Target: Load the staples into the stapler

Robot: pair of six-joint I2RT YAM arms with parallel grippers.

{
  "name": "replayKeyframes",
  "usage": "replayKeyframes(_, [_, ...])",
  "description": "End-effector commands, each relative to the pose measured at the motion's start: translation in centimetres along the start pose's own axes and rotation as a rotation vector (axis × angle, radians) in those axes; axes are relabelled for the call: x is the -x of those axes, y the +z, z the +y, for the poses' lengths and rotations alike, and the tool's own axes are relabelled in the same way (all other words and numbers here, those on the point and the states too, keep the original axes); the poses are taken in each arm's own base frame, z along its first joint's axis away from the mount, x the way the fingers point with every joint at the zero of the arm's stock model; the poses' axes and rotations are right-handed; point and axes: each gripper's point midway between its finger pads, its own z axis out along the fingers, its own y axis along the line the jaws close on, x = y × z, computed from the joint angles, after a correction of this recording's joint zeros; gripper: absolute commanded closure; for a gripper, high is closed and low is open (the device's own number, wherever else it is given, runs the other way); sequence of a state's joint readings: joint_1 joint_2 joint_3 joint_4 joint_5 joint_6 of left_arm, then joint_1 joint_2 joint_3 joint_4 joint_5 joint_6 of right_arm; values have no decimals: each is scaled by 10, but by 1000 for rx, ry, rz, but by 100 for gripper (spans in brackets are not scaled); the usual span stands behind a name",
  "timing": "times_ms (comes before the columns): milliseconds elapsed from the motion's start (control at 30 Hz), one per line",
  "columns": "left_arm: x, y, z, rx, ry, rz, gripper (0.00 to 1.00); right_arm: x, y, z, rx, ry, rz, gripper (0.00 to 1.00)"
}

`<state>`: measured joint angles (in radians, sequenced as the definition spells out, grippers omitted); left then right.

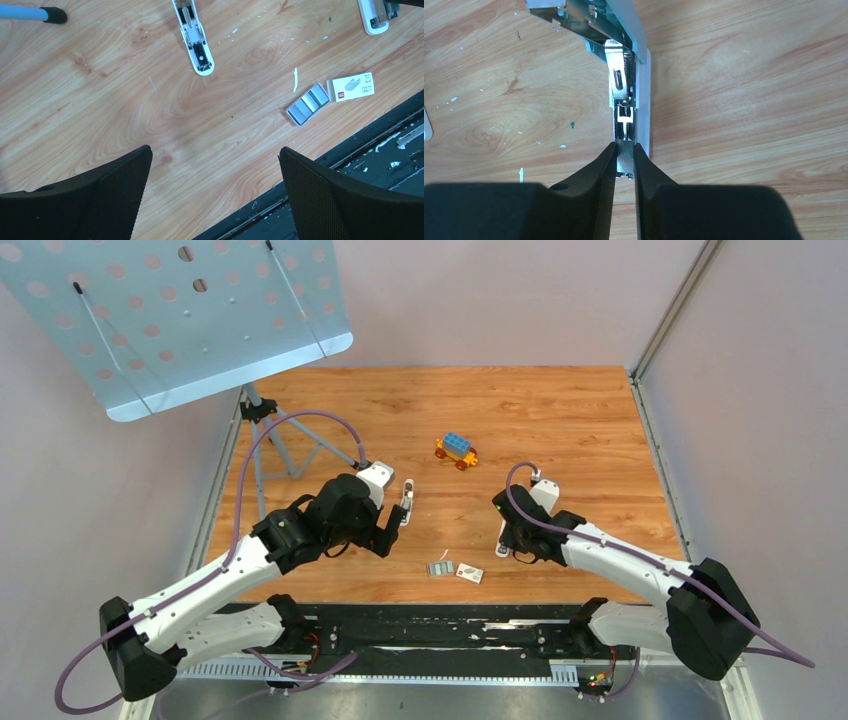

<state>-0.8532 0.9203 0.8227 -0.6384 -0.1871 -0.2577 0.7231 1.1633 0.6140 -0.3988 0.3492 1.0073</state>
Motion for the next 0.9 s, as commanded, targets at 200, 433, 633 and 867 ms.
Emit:
replayKeyframes(200, [-4,-2,5,16,5,0,0,0,7,-8,-35,20,-8,80])
replayKeyframes(433, [-4,-3,6,19,3,-4,0,2,7,-8,-35,18,-13,80])
replayKeyframes(633, [-3,-3,5,18,2,-7,0,6,4,-4,-24,17,-26,80])
replayKeyframes(867, [-3,-4,6,19,2,-12,0,10,3,-3,-23,16,-35,80])
